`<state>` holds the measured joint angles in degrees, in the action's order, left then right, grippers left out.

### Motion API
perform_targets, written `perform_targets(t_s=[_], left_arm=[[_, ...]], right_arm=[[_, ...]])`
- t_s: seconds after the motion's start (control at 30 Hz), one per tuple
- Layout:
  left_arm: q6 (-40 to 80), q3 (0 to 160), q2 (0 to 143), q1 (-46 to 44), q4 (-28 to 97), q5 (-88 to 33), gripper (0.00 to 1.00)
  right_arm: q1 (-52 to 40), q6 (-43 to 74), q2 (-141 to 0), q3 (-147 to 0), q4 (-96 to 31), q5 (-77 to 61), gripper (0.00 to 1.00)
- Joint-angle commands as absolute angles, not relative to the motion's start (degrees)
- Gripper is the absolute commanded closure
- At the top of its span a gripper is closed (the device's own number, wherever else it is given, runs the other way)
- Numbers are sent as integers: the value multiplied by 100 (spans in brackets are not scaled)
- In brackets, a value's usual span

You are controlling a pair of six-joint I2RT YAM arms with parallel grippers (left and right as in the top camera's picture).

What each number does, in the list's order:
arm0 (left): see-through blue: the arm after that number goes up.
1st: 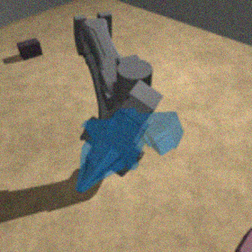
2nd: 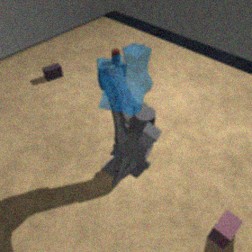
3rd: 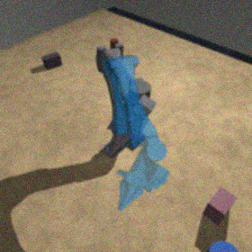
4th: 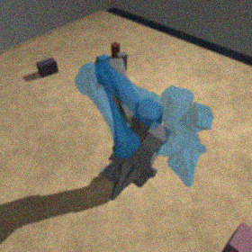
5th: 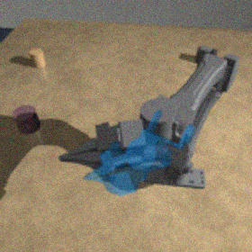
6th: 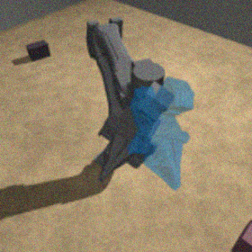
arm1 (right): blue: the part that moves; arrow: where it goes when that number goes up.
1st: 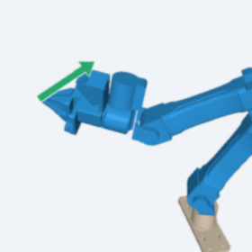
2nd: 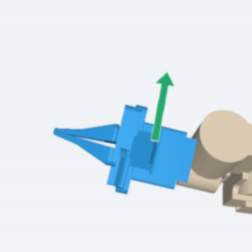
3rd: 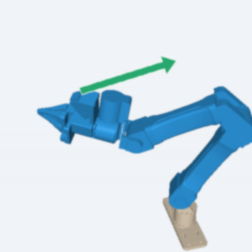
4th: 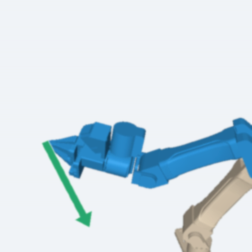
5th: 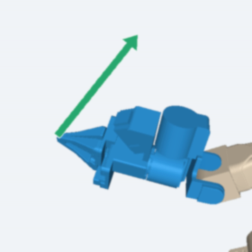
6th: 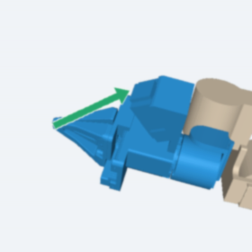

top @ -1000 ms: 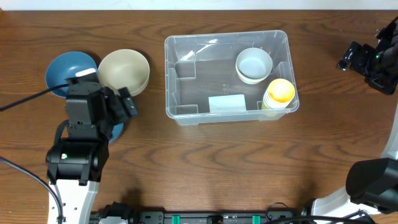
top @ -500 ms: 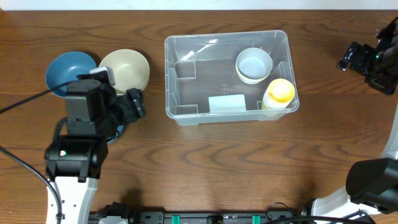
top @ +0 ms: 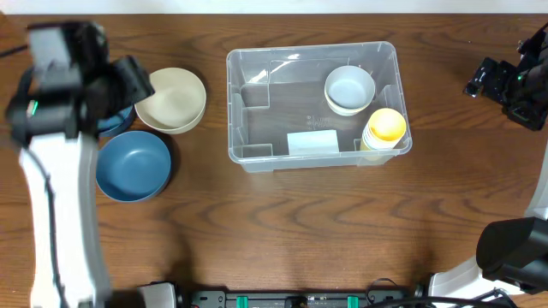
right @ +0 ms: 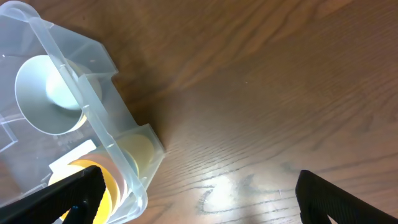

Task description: Pack container

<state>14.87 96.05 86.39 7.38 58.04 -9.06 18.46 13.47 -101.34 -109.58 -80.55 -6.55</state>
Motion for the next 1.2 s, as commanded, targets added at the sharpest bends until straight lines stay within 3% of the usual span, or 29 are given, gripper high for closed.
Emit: perform_targets(t_s=[0.0,0.2,0.33,0.47,0.57,0.67,1.0,1.17], left_arm=[[1295,9719,9312,666,5911,-947,35],[768,9719,10042,349,5911,-943,34],[768,9714,10353,172,5889,-934,26],[768,9714,10698,84,5833,-548,23],[735,9708,10982,78,5756,-309,13],[620,9708,11257,78,5736,-292,9],[871,9708,11725,75,5734,-340,10],[1900,9703,11725,75,5760,-340,15]], right_arm=[[1824,1365,-10149,-11056,-8058,-622,1],[1828,1365,-10149,-11056,-8058,-620,1],[1833,1365,-10149,-11056,-8058,-622,1],[1833,1365,-10149,-11056,-8058,-622,1],[1833,1365,-10149,-11056,-8058,-620,1],[1833,1365,-10149,-11056,-8058,-622,1],[1833,1365,-10149,-11056,-8058,-622,1],[1837,1365,-10149,-11056,-8058,-622,1]])
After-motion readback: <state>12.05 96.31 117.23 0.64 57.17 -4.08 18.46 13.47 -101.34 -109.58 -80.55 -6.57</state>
